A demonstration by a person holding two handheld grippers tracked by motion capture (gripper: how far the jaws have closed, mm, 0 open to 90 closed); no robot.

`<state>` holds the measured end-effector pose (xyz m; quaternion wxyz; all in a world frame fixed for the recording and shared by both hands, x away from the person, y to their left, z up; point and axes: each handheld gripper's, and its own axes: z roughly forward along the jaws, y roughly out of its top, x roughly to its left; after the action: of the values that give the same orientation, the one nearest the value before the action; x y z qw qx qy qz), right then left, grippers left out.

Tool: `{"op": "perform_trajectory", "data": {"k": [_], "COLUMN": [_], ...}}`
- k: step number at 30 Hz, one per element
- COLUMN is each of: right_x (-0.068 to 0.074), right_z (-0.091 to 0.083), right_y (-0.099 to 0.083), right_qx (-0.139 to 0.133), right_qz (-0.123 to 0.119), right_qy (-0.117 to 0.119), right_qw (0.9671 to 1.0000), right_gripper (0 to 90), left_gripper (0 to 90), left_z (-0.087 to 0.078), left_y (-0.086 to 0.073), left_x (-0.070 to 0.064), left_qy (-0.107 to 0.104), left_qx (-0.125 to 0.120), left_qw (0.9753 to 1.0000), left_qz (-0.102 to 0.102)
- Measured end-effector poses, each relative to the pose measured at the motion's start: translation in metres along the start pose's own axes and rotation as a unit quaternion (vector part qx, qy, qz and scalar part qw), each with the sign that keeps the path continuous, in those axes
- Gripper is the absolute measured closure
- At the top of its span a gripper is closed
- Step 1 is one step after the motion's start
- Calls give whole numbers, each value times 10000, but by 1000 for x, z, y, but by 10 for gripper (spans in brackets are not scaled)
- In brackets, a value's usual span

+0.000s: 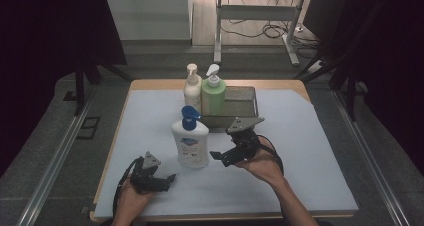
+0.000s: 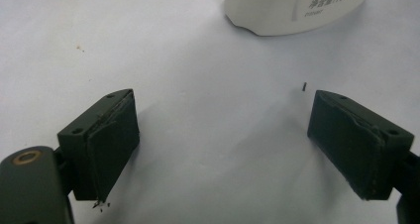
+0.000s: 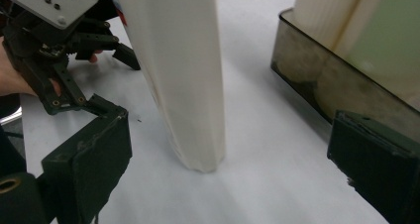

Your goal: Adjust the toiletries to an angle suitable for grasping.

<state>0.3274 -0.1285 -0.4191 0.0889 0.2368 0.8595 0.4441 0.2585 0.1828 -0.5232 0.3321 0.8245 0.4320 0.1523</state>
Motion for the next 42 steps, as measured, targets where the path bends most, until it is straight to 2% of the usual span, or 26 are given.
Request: {"op": "perform_trajectory", "data": {"k": [9, 16, 31, 37, 40, 42], "right_x": [5, 12, 20, 22, 22, 22], "right_z": [15, 30, 55, 60, 60, 60], "right_y": [14, 25, 38, 41, 41, 40], "right_qx": [-6, -15, 69, 40, 3, 0], "right_qz": [-111, -328, -649, -723, -750, -763], "right_qy": [193, 283, 294, 320, 472, 497], "right_qw": [9998, 9991, 9974, 9969, 9961, 9958], "right_gripper": [105, 130, 179, 260, 347, 352], "left_gripper": [122, 122, 122, 122, 122, 122], "left_z": [0, 0, 0, 0, 0, 0], "left_y": [0, 0, 0, 0, 0, 0], "left_x": [0, 0, 0, 0, 0, 0], "left_qy": [2, 3, 4, 3, 3, 5], "left_qx": [3, 2, -8, -18, -18, -10], "left_qw": [10000, 10000, 10000, 10000, 10000, 10000], "left_qz": [1, 6, -3, -14, -15, -6]}}
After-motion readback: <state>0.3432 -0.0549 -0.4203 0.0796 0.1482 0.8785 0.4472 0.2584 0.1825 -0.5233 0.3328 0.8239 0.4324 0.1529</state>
